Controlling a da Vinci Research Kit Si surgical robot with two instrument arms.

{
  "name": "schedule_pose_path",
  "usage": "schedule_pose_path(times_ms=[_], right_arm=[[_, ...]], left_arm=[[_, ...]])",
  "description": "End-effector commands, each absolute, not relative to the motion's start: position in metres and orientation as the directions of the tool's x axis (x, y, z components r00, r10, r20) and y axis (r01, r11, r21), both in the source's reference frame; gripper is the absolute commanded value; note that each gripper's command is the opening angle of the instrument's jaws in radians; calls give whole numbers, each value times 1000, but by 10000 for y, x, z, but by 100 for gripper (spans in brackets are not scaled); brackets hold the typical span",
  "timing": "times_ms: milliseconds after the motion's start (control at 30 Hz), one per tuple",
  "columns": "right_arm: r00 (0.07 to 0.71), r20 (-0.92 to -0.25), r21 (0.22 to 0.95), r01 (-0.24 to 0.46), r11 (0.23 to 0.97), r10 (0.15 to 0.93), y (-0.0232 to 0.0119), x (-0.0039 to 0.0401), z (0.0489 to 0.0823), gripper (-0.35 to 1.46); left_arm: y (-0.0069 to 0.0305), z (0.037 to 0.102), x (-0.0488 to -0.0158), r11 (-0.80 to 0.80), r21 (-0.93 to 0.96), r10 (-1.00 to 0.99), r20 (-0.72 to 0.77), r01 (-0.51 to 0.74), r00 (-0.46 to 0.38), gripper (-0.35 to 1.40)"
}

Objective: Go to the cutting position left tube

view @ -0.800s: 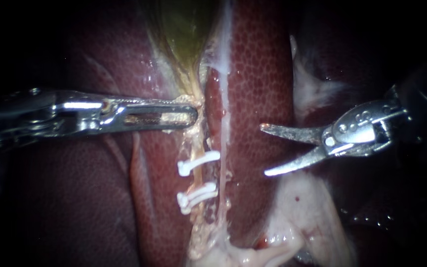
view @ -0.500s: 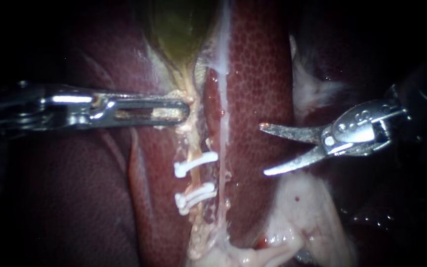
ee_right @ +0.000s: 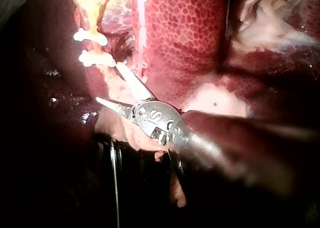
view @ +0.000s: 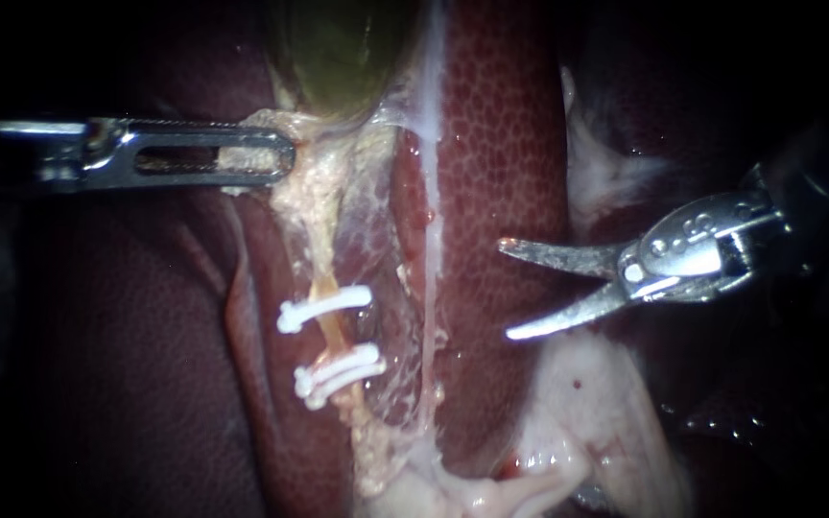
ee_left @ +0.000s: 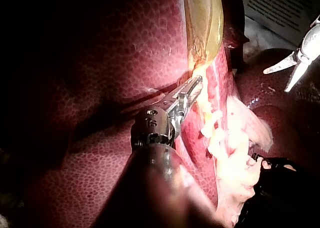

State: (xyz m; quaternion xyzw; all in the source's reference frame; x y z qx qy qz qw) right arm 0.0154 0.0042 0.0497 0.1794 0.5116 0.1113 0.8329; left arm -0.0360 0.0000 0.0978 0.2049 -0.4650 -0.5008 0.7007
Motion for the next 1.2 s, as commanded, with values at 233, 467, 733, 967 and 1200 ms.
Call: schedule_pose_path(times_ms=[233, 467, 733, 967, 1200], right_arm=[[438, -814, 442, 40, 896, 381, 30, 174, 518, 143], [471, -783, 491, 65, 869, 407, 8, 204, 560, 142], [499, -752, 538, 86, 838, 431, -14, 232, 608, 142], [525, -723, 574, 94, 814, 449, -30, 249, 643, 142], [536, -708, 598, 109, 794, 459, -36, 257, 659, 140]], left_arm=[[-2, 977, -357, 415, 753, -892, 447, 512, 66, -35], [-4, 975, -357, 414, 752, -892, 447, 513, 65, -35], [-6, 972, -357, 418, 749, -890, 451, 514, 67, -35], [-7, 970, -358, 418, 749, -890, 451, 515, 67, -35], [-8, 969, -358, 417, 748, -890, 451, 516, 66, -35]])
